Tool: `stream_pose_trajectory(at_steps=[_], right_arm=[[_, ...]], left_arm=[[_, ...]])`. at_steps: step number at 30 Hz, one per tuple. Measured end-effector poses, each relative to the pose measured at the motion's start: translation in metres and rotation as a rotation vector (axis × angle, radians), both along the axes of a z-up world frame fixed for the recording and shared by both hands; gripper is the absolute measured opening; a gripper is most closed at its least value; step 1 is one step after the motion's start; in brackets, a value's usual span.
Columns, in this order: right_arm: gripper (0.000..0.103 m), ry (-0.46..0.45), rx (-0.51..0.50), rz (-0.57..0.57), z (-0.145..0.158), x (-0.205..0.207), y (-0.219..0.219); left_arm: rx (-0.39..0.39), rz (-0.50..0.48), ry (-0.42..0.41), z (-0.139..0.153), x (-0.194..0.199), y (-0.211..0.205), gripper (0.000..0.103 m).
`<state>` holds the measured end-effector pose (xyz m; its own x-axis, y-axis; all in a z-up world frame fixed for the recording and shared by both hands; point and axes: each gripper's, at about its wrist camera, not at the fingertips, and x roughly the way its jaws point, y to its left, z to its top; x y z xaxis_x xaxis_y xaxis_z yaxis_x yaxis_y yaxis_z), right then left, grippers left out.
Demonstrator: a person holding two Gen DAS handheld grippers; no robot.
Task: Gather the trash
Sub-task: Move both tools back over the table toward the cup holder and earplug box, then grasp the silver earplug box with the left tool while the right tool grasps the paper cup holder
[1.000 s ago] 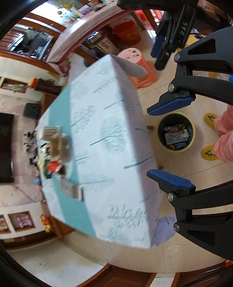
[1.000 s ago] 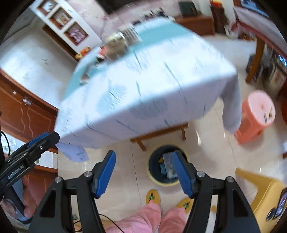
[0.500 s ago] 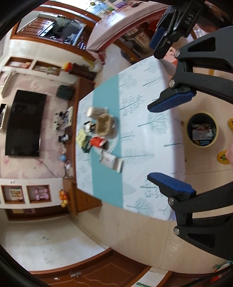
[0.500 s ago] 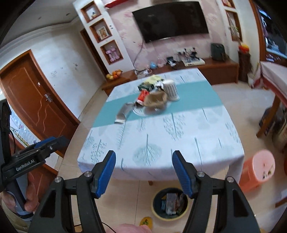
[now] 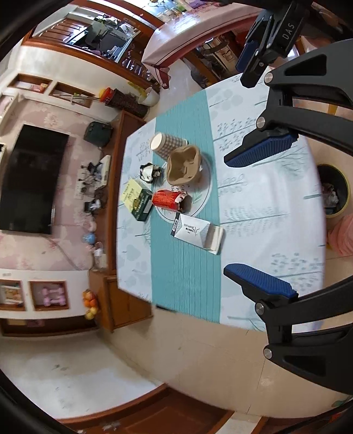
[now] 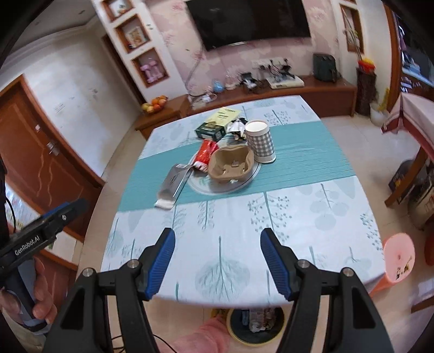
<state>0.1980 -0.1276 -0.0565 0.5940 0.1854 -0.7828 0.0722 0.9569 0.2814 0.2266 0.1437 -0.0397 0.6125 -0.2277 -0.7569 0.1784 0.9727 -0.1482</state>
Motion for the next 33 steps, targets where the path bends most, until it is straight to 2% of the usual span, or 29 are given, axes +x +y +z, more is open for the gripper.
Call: stream_pose_trajectory(at_steps=[4, 6, 8, 15, 22, 26, 27, 29, 31, 33], right_arm=[[0.065, 0.062, 0.009, -0.077, -0.024, 0.055, -0.005], [0.058, 0.103, 0.021, -0.12, -0.04, 0.083, -0.009], [0.056, 0.133, 0.032, -0.154, -0.055, 0.104, -0.013], [0.055, 0.217, 0.037, -0.25, -0.104, 0.168, -0.021], [0.044, 0.297, 0.062, -0.306, -0.14, 0.19, -0.026], [0.027, 0.311, 0.083, -0.312, -0.15, 0.191, -0.024], [0.019, 0.314, 0.089, -0.308, -0.151, 0.192, -0.023], [0.016, 0.319, 0.103, -0.318, -0.152, 0.192, -0.023], [0.015, 0.314, 0.115, -0.32, -0.152, 0.189, -0.023], [0.014, 0.308, 0.117, -0.32, -0.151, 0.185, -0.021]], left_arm=[[-0.003, -0.035, 0.092, -0.033, 0.073, -0.002, 0.072], [0.004, -0.051, 0.13, -0.051, 0.1, -0.005, 0.072], [0.005, -0.069, 0.166, -0.068, 0.127, -0.008, 0.072], [0.031, -0.115, 0.292, -0.131, 0.198, -0.019, 0.072], [0.04, -0.136, 0.386, -0.17, 0.229, -0.023, 0.072], [0.039, -0.144, 0.427, -0.184, 0.234, -0.023, 0.072], [0.041, -0.147, 0.438, -0.187, 0.235, -0.024, 0.072], [0.035, -0.153, 0.448, -0.19, 0.237, -0.023, 0.072], [0.025, -0.159, 0.444, -0.19, 0.236, -0.023, 0.067], [0.021, -0.17, 0.436, -0.19, 0.235, -0.024, 0.052]])
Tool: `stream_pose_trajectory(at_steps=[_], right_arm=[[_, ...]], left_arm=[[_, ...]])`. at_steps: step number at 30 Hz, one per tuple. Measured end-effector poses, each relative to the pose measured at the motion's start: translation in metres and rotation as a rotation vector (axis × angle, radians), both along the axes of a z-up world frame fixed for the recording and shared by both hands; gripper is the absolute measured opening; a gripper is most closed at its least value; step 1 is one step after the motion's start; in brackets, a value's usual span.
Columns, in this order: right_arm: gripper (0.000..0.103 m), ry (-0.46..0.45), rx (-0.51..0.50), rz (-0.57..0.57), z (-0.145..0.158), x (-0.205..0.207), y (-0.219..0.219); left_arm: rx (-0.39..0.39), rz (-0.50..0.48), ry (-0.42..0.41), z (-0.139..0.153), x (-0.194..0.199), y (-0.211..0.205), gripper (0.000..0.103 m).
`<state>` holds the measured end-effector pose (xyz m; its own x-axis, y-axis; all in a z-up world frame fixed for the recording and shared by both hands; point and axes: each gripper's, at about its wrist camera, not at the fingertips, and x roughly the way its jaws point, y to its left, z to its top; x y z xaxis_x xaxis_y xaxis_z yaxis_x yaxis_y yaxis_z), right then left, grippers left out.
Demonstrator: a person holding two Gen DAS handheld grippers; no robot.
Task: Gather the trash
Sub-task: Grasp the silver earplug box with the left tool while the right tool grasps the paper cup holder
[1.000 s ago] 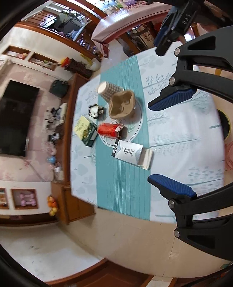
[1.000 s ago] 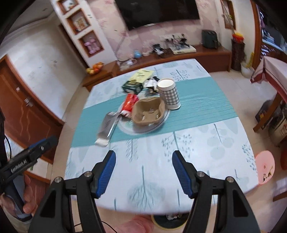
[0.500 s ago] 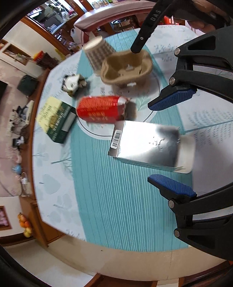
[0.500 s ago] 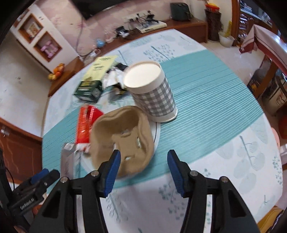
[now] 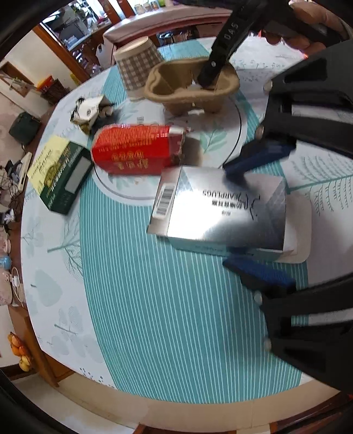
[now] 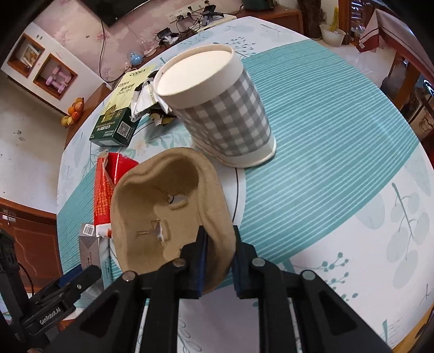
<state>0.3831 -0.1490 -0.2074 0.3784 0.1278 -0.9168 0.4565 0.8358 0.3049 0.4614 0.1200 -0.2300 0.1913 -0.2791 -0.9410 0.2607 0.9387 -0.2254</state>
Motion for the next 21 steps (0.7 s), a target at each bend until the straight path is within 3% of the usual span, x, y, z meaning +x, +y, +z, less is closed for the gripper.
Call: stream_pose_trajectory(at_steps=[1, 4, 5, 8, 10, 11, 12, 14, 17, 21], right_arm=[[0.014, -0.007, 0.004, -0.005, 0.001, -0.003, 0.0], [0.011, -0.037, 0.018, -0.025, 0.008, -0.014, 0.0], [0.011, -0.042, 0.017, -0.029, 0.01, -0.019, 0.0], [0.011, -0.057, 0.038, -0.038, 0.015, -0.032, 0.0], [0.011, -0.065, 0.038, -0.037, 0.019, -0.042, 0.0], [0.011, -0.066, 0.04, -0.036, 0.02, -0.044, 0.0], [0.011, -0.067, 0.045, -0.035, 0.021, -0.049, -0.001], [0.011, -0.07, 0.056, -0.033, 0.023, -0.056, -0.002], [0.011, -0.074, 0.067, -0.034, 0.024, -0.065, -0.003], [0.011, -0.076, 0.08, -0.042, 0.024, -0.074, -0.006]], left_arm=[[0.007, -0.006, -0.012, 0.001, -0.001, -0.001, 0.048], [0.001, -0.044, -0.033, 0.005, -0.006, -0.004, 0.013], [-0.006, -0.05, -0.025, 0.005, -0.007, -0.003, 0.007], [-0.015, -0.041, -0.004, 0.002, -0.01, -0.001, 0.007], [-0.024, -0.002, 0.011, 0.001, -0.01, 0.003, 0.011], [-0.037, 0.011, 0.027, 0.001, -0.01, 0.006, 0.028], [-0.05, 0.036, 0.06, -0.001, -0.009, 0.009, 0.056], [-0.06, 0.096, 0.08, 0.001, -0.009, 0.012, 0.077], [-0.103, 0.13, 0.08, 0.005, -0.006, 0.014, 0.078], [-0.053, 0.121, 0.065, 0.007, -0.003, 0.001, 0.078]])
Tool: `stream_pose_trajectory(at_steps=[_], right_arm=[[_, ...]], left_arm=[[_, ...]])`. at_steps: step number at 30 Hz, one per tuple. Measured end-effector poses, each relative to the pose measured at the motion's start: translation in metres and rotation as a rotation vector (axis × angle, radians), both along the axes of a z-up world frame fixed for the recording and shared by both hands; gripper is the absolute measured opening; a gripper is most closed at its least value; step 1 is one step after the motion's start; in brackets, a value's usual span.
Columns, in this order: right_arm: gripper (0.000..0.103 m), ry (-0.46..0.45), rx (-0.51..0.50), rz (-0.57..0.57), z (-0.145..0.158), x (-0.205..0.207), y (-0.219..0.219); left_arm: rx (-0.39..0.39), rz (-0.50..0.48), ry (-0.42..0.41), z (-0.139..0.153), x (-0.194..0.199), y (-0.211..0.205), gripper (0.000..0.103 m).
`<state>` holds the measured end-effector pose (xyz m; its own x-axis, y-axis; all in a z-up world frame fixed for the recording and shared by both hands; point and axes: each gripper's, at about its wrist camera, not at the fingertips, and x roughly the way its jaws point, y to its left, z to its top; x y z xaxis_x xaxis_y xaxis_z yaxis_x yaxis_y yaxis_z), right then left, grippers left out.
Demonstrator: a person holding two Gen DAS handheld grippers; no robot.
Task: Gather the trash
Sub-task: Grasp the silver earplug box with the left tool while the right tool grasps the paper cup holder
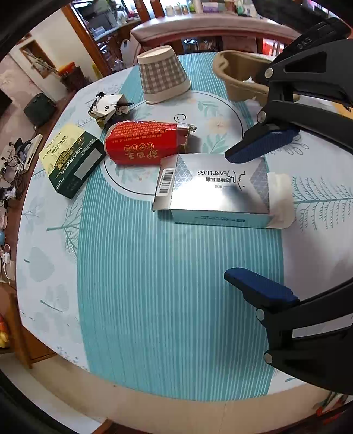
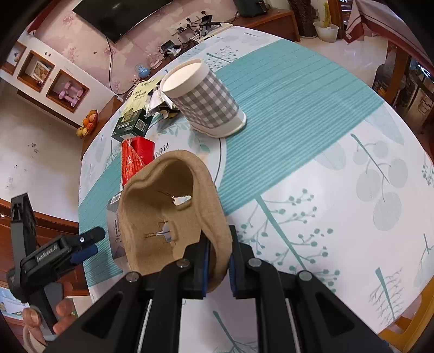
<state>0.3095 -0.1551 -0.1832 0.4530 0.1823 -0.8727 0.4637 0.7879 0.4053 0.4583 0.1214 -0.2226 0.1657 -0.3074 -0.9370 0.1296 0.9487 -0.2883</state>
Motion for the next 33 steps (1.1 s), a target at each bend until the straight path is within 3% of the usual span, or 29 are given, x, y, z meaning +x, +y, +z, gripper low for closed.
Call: stream_pose_trajectory(at_steps=[10, 19, 21, 33], right_arm=[[0.011, -0.003, -0.009, -0.038, 0.004, -0.008, -0.005], [0.011, -0.005, 0.0, -0.064, 0.001, -0.017, -0.009], [0.011, -0.003, 0.003, -0.067, 0.0, -0.02, -0.01], [0.011, -0.01, 0.022, -0.045, 0.001, -0.041, -0.011]], left_arm=[[0.123, -0.098, -0.017, -0.003, 0.006, -0.048, 0.078], [0.225, -0.122, -0.001, -0.023, 0.016, -0.077, 0.078], [0.234, -0.118, 0.002, -0.026, 0.016, -0.08, 0.062], [0.219, -0.139, -0.043, -0.014, -0.023, -0.075, 0.059]])
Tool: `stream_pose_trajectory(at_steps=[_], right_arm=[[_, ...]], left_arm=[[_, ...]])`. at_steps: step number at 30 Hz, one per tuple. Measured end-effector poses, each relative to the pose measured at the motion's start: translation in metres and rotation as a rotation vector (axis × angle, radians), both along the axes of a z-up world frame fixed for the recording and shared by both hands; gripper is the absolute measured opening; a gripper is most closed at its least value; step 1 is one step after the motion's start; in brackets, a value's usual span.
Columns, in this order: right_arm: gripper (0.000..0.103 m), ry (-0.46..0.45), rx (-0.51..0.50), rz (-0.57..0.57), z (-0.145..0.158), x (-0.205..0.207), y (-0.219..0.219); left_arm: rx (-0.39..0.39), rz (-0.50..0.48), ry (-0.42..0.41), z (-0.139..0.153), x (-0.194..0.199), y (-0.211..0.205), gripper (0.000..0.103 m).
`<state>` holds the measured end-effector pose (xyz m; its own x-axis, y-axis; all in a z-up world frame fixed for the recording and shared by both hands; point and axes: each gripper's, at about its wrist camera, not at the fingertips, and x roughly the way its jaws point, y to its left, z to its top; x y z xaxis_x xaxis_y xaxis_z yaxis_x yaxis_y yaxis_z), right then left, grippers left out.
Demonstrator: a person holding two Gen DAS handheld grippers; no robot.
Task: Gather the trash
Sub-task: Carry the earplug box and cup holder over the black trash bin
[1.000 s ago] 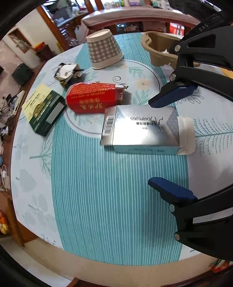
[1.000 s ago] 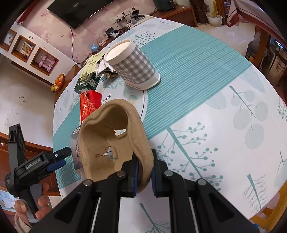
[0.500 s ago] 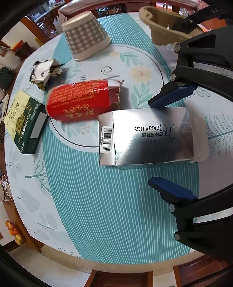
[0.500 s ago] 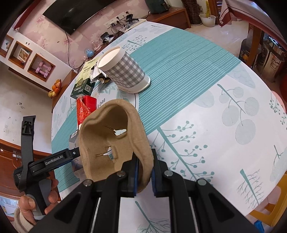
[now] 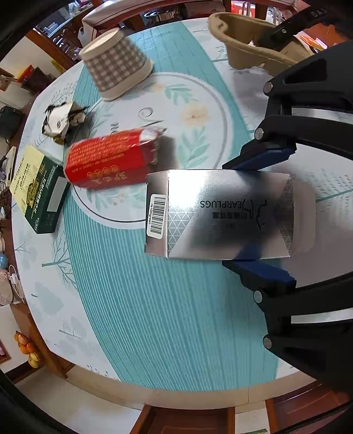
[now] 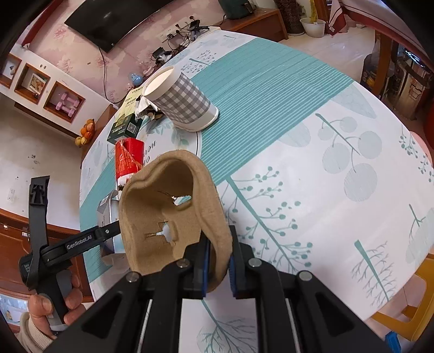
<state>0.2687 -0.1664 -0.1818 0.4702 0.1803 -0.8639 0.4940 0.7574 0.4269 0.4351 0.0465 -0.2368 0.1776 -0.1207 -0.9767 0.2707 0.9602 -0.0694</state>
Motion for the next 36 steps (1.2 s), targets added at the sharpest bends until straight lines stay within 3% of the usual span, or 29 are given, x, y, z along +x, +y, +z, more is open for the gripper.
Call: stream_pose_trajectory(at_steps=[10, 20, 26, 36], right_arm=[[0.011, -0.03, 0.02, 0.054, 0.009, -0.057, -0.006], [0.011, -0.048, -0.003, 0.14, 0.019, -0.159, -0.026], [0.011, -0.024, -0.019, 0.134, 0.009, -0.22, -0.047], [0.011, 0.074, -0.003, 0.066, -0.045, -0.284, -0.06]], left_arm=[[-0.015, -0.035, -0.064, 0.042, -0.079, 0.0, 0.059], [-0.083, -0.022, -0.129, 0.082, -0.214, -0.015, 0.059], [-0.116, -0.078, -0.109, 0.071, -0.293, -0.039, 0.059], [-0.097, -0.202, -0.08, 0.038, -0.366, -0.076, 0.059]])
